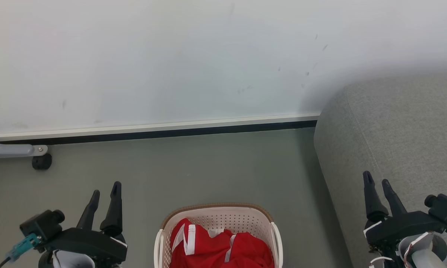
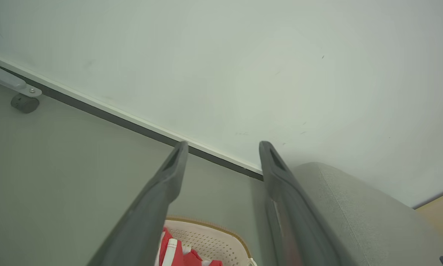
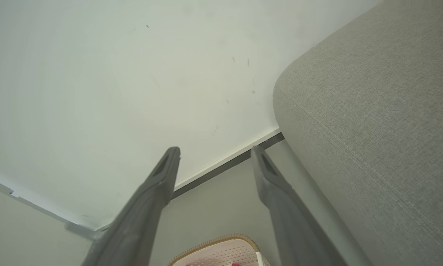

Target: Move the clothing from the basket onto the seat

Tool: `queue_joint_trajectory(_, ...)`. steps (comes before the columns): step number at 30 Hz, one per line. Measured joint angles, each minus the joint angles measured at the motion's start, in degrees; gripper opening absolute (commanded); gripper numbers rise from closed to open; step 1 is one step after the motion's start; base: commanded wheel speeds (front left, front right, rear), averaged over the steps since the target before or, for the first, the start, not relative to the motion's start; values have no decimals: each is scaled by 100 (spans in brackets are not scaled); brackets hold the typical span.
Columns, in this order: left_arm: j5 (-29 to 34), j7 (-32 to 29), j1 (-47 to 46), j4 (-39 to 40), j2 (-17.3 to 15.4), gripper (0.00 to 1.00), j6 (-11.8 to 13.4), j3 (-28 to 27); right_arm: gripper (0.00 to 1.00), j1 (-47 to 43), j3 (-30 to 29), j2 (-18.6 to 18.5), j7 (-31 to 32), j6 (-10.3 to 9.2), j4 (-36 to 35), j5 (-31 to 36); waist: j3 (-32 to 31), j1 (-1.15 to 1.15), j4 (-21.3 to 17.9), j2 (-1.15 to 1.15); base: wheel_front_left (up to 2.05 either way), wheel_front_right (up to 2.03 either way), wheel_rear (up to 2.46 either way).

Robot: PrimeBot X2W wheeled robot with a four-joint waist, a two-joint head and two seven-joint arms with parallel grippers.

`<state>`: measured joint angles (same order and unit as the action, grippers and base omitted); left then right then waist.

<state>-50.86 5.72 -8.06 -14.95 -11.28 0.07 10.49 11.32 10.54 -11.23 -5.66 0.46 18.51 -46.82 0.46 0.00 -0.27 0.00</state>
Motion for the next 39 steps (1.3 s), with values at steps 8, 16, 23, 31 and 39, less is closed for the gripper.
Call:
queue_joint_trajectory(8,589,152,-15,4,-96,100,148,129,100,65,233,-63,-147,-104,92,563,14,0,-6,0,0,0,0)
queue_joint_trajectory(16,1176,307,-34,-40,-151,100,268,232,100,112,444,-124,-322,-234,145,1161,29,0,-24,0,0,0,0)
queue_joint_trajectory(23,1626,471,-34,-103,-190,100,400,285,100,186,644,-155,-459,-307,238,1641,55,0,-45,0,0,0,0)
queue_joint_trajectory(31,2031,626,-34,-227,-192,100,508,305,100,237,823,-156,-630,-386,422,2125,81,0,-59,0,0,0,0)
queue_joint_trajectory(39,2431,762,-34,-330,-159,100,654,330,100,348,940,-146,-809,-457,586,2560,98,0,-61,0,0,0,0)
